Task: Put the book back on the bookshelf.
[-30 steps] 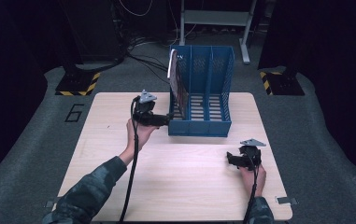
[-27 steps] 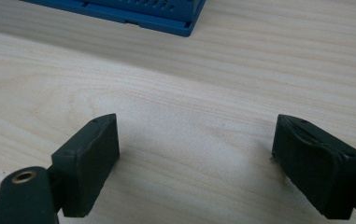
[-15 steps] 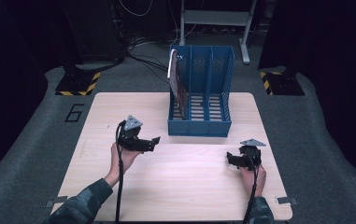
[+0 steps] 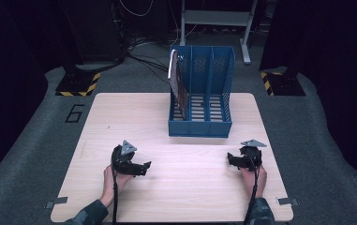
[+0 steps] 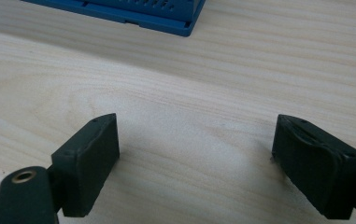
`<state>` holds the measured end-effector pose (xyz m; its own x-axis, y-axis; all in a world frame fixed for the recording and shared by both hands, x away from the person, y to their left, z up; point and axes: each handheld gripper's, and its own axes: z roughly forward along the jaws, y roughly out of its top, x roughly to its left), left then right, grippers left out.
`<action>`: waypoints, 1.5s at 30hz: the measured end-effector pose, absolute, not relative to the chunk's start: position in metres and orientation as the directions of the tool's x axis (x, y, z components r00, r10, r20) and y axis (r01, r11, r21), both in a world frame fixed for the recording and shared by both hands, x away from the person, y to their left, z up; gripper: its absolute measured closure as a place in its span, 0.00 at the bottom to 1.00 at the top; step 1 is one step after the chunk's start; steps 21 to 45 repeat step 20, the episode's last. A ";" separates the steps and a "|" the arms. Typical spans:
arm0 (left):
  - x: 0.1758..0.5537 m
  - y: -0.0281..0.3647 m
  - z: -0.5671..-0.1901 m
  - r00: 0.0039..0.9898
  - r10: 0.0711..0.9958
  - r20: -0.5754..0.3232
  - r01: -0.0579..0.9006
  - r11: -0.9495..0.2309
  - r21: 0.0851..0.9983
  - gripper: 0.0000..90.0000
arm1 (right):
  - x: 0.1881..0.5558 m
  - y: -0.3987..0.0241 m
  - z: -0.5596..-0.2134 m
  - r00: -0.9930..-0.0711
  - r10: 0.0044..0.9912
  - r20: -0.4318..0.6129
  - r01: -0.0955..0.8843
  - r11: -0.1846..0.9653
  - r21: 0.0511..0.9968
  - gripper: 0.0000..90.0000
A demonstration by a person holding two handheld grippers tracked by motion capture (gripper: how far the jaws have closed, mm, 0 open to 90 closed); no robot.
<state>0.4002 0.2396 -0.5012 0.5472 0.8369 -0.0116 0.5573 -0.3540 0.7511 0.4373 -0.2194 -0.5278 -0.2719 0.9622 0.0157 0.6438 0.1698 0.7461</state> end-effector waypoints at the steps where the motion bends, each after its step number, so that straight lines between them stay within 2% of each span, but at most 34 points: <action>1: 0.400 0.242 -0.505 0.546 0.838 -0.019 0.571 -0.356 0.740 0.02 | 0.437 -0.219 -0.528 -0.272 0.962 0.016 0.644 0.170 0.746 0.16; 5: 0.400 0.249 -0.520 0.523 0.852 -0.035 0.613 -0.347 0.710 0.02 | 0.437 -0.219 -0.528 -0.272 0.962 0.016 0.644 0.170 0.746 0.16; 13: 0.397 0.253 -0.530 0.510 0.860 0.016 0.598 -0.368 0.712 0.00 | 0.437 -0.219 -0.528 -0.272 0.962 0.016 0.644 0.170 0.746 0.16; 45: 0.396 0.253 -0.530 0.506 0.863 0.012 0.598 -0.361 0.715 0.00 | 0.437 -0.220 -0.528 -0.276 0.961 0.012 0.643 0.175 0.745 0.16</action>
